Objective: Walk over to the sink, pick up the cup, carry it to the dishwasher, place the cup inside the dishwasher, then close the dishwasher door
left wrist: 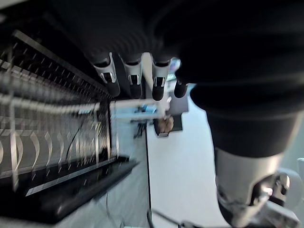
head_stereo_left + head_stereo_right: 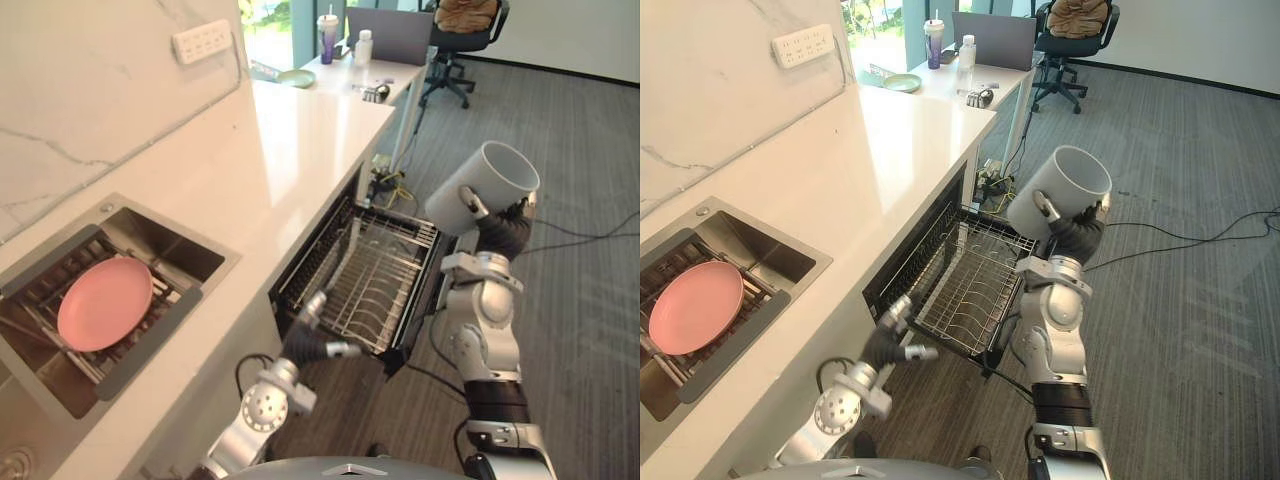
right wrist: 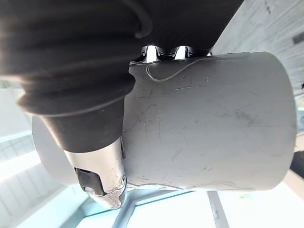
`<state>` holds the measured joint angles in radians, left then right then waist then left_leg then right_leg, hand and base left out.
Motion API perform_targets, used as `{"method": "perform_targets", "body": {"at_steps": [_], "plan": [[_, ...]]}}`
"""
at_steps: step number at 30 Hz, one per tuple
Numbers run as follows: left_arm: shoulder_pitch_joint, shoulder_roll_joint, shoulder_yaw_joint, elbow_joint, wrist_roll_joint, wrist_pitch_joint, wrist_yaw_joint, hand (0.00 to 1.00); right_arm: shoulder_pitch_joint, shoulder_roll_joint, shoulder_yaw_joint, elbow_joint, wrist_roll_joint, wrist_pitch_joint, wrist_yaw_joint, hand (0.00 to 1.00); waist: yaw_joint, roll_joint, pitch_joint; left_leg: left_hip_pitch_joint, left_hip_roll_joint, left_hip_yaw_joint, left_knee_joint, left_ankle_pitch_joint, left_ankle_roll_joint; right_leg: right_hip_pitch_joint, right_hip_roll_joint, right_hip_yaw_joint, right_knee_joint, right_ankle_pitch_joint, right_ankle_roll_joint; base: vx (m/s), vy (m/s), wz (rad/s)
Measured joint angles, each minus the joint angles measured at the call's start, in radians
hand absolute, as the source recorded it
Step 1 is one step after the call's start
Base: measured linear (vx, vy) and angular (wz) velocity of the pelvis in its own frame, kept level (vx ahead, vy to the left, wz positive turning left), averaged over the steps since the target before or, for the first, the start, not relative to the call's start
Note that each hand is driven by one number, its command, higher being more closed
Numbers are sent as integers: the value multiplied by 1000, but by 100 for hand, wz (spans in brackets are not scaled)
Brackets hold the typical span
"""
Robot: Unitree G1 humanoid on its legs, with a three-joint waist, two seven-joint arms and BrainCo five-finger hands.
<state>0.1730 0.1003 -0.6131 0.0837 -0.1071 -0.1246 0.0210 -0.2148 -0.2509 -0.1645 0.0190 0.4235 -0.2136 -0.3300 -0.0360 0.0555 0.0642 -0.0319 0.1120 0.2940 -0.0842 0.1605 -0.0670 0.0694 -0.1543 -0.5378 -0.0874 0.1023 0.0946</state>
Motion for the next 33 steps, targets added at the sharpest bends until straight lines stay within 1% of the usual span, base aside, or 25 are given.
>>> {"method": "perform_targets", "body": {"at_steps": [1,2,3,4,5,6,8,9,11,12,13,14,16,17,18,20,21,23,25,27,28,30,31,32,33], "plan": [[9,1,2,2,-22,14,-16,0,3,-6,-9,18,0,0,5,100,0,1,1,-3,0,-4,0,0,0,0,0,-3,0,0,0,10,3,14],[25,7,14,18,-53,45,-30,0,11,-17,-24,50,0,1,25,100,0,3,1,-7,-2,-16,0,2,1,1,0,-14,0,-1,2,14,7,25],[40,6,34,55,-56,62,-24,0,22,-28,-38,76,-5,0,43,100,1,3,3,-10,-3,-26,0,3,3,4,-1,-25,0,-3,4,15,5,25],[45,5,54,99,-42,69,-17,0,25,-39,-44,97,-20,1,52,100,7,3,3,-12,-3,-30,0,3,3,6,-1,-28,0,-4,5,26,7,21],[51,5,85,164,6,83,13,0,26,-47,-49,118,-38,1,67,100,12,4,3,-16,-3,-36,0,4,3,6,0,-35,1,-4,6,27,4,16],[53,3,118,220,64,86,47,0,28,-51,-49,124,-39,5,75,100,13,5,4,-19,-3,-45,-1,5,4,8,0,-45,1,-5,7,25,5,19],[55,3,182,306,140,95,98,0,32,-55,-44,138,-39,9,95,100,19,3,8,-17,-4,-53,0,6,4,17,1,-55,2,-6,9,21,2,21],[56,8,240,376,232,117,149,0,33,-54,-40,167,-37,29,112,100,25,0,10,-13,-7,-65,0,6,4,29,1,-68,3,-11,14,31,8,29],[55,14,297,446,324,125,195,0,33,-53,-29,214,-28,57,133,100,29,-10,18,-7,-10,-76,-1,5,3,40,-1,-81,1,-16,18,15,18,21],[55,23,335,494,403,132,235,0,31,-52,-6,257,-29,82,151,100,41,-9,18,-4,-12,-76,-1,3,3,43,-2,-81,0,-18,19,11,30,11],[51,28,368,524,452,143,268,0,30,-49,17,297,-36,99,161,100,45,-15,27,-5,-15,-79,-1,2,3,47,-4,-88,0,-20,21,15,30,11],[47,30,380,534,470,151,284,0,26,-45,27,320,-40,107,168,100,48,-16,31,-6,-16,-80,-1,2,3,48,-5,-92,0,-21,20,12,33,13],[29,40,419,602,504,182,320,0,5,-22,51,400,-68,127,178,100,61,-18,45,-13,-21,-88,-1,1,5,45,-9,-95,1,-25,16,9,32,7],[25,41,426,619,503,192,325,0,0,-21,55,418,-76,132,178,100,61,-18,47,-18,-23,-93,-1,1,5,45,-11,-99,1,-25,17,26,37,13],[24,40,457,647,503,210,331,0,-20,-23,63,463,-76,134,178,100,62,-20,59,-26,-27,-100,-1,2,5,37,-13,-104,4,-24,18,38,36,13],[21,43,472,660,514,211,336,0,-55,-24,62,516,-71,138,178,100,68,-22,81,-42,-30,-105,0,6,10,30,-14,-104,7,-19,24,33,33,12],[8,38,480,661,531,216,332,0,-76,-24,62,530,-66,139,178,100,70,-21,101,-45,-32,-109,0,7,11,29,-16,-106,7,-15,25,25,35,9],[-1,35,492,660,552,219,314,0,-112,-24,62,551,-67,140,178,100,77,-19,116,-63,-33,-115,1,16,22,10,-16,-105,10,-11,23,36,26,4],[-18,34,496,655,561,219,306,0,-153,-34,60,551,-72,139,178,100,76,-15,151,-79,-32,-124,6,23,25,-5,-15,-108,21,-11,21,36,8,9],[-53,34,497,649,560,219,278,0,-229,-57,39,584,-77,137,179,100,80,-11,206,-105,-32,-132,6,31,26,-32,-15,-114,36,-14,19,-2,10,10],[-62,34,497,648,560,217,271,0,-251,-68,38,600,-77,137,180,100,82,-10,218,-113,-33,-133,6,33,26,-40,-15,-114,39,-14,18,5,8,8],[-96,33,498,633,528,197,254,0,-308,-118,35,649,-80,132,189,100,89,-5,282,-128,-35,-152,6,39,26,-50,-16,-127,52,-19,18,-1,-1,16],[-106,34,498,633,514,194,253,0,-320,-126,35,663,-83,130,191,100,91,-4,298,-129,-35,-158,6,39,26,-53,-17,-129,60,-22,17,-9,-1,15],[-131,34,505,633,474,191,236,0,-344,-139,35,680,-120,130,193,100,95,-4,332,-136,-36,-162,6,40,26,-66,-22,-130,83,-35,16,-2,2,9],[-145,34,510,633,435,191,226,0,-352,-147,36,684,-136,129,199,100,97,-4,344,-146,-36,-165,6,41,25,-77,-24,-131,94,-41,16,-2,1,9]]}}
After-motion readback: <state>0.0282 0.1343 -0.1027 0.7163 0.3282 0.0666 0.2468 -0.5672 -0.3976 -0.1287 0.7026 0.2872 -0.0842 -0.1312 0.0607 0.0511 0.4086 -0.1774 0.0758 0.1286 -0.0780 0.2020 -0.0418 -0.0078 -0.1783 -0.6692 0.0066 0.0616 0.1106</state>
